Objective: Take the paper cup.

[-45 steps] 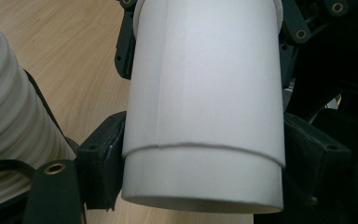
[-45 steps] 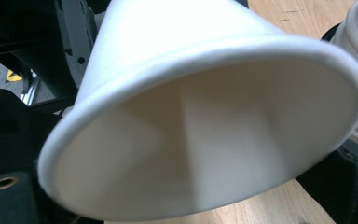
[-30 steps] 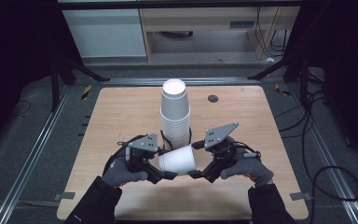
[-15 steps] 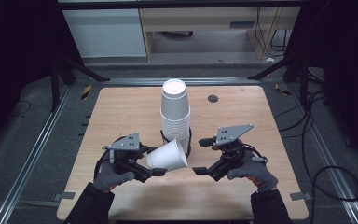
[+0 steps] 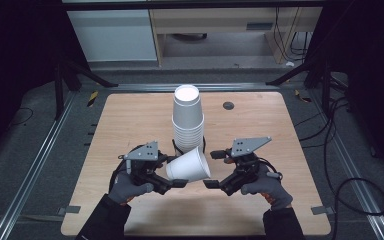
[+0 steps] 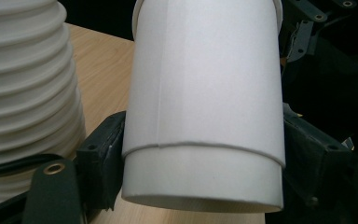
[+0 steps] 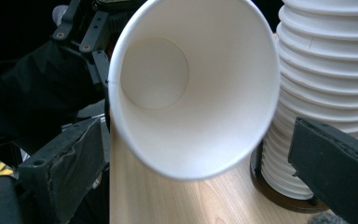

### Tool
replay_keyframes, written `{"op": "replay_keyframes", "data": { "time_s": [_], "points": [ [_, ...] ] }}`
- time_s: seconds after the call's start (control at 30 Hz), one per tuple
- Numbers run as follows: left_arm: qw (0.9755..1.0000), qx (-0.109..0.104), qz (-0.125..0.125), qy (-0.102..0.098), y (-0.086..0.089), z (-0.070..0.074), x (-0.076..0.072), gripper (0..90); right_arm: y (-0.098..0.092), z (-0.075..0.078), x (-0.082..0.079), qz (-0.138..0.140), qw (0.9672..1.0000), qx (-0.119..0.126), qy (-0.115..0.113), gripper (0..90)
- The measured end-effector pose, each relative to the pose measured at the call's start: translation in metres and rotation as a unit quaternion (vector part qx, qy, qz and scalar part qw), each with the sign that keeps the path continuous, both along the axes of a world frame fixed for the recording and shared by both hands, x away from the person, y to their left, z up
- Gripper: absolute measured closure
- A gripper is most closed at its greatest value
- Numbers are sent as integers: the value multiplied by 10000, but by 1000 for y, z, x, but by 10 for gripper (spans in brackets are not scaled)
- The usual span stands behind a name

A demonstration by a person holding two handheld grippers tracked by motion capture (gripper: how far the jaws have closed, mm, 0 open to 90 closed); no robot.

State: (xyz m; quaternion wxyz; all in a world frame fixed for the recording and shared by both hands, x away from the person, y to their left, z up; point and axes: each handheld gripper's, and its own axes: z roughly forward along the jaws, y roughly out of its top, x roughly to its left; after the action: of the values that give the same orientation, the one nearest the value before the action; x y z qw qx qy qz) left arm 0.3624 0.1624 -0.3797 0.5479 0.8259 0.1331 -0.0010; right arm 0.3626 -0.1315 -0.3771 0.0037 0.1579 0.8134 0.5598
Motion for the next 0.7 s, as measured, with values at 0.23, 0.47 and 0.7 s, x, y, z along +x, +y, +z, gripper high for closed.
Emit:
{"op": "replay_keyframes", "data": {
  "time_s": [0.23,0.47,0.7],
  "points": [
    [9999,-36,-104,-43,-11,-2,-1,228,-1,-3,1,-106,9999,114,57,40],
    [9998,-111,-118,-99,-14,-2,-2,229,0,-5,2,-100,9997,186,118,37],
    [9997,-119,-151,-145,-16,-2,-2,229,2,-9,3,-52,9992,310,242,43]
  ]
}}
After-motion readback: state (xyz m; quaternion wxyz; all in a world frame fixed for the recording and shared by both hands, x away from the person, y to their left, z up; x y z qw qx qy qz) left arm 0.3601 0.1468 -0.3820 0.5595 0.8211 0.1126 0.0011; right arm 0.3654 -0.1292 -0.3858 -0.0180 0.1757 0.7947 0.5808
